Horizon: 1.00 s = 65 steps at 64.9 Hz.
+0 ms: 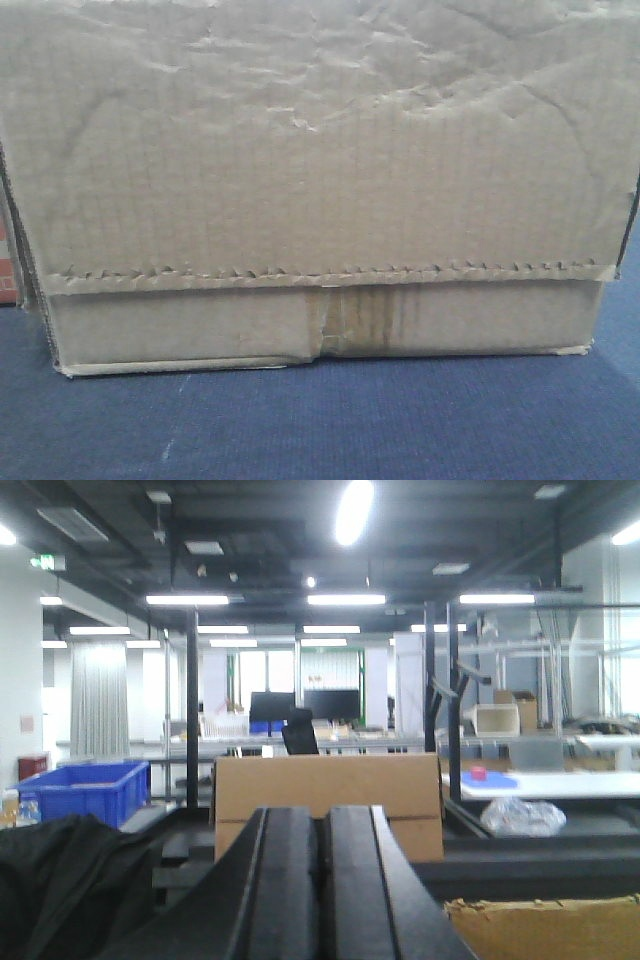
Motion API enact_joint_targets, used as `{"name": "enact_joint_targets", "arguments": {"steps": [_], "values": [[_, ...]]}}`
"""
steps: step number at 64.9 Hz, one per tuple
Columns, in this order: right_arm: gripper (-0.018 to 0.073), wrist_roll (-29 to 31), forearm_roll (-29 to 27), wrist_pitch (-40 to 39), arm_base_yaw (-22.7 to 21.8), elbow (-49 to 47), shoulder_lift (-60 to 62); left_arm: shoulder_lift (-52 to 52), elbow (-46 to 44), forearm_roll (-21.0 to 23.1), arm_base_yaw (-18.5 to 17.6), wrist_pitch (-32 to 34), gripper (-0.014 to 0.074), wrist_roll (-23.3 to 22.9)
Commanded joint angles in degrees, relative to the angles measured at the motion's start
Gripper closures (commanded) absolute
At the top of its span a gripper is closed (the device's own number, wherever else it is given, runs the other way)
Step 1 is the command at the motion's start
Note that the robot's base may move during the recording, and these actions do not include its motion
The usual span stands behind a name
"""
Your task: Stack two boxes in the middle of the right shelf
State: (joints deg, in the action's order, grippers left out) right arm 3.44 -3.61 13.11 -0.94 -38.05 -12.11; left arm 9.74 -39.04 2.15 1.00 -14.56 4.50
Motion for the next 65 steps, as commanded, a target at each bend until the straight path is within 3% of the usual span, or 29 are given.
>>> {"name": "enact_joint_targets", "arguments": {"steps": [1,6,12,17,23,33,44,57,65], "values": [[0.0364,0.28,0.05,2.51,0.06,-5.38,-5.82,5.18,-6.1,-0.01,-0.06,-7.74,0.0526,0.15],[0.0196,0.28,0.05,3.11,0.36,-8.54,-10.3,9.63,-9.98,-0.29,-0.06,-12.35,0.0375,0.15],[0.0066,0.28,0.27,2.19,1.71,-9.55,-14.22,14.39,-11.76,0.07,-0.21,-14.03,0.0214,0.15],[-0.0008,0.28,0.27,1.83,2.66,-9.65,-17.17,16.82,-11.88,0.15,-1.39,-13.91,0.0113,-0.17],[-0.0009,0.28,0.27,3.39,3.47,-9.65,-20.17,19.35,-11.88,0.15,-3.21,-14.54,0.0036,-0.51],[-0.0009,0.28,0.27,5.49,3.45,-9.68,-23.71,24.64,-14.25,0.46,-3.85,-18.86,0.0015,-0.65],[-0.0009,0.28,0.27,5.74,3.57,-9.68,-25.61,33.87,-22.54,-0.91,-2.72,-31.14,0.0015,-0.65],[-0.0009,0.28,0.27,5.41,6.35,-9.89,-26.62,49.05,-34.56,-3.49,1.94,-45.6,0.0015,-0.29],[-0.0009,0.28,0.27,5.64,7.27,-9.89,-26.62,58.07,-41.14,-2.15,7.21,-49.73,0.0015,5.17]]}}
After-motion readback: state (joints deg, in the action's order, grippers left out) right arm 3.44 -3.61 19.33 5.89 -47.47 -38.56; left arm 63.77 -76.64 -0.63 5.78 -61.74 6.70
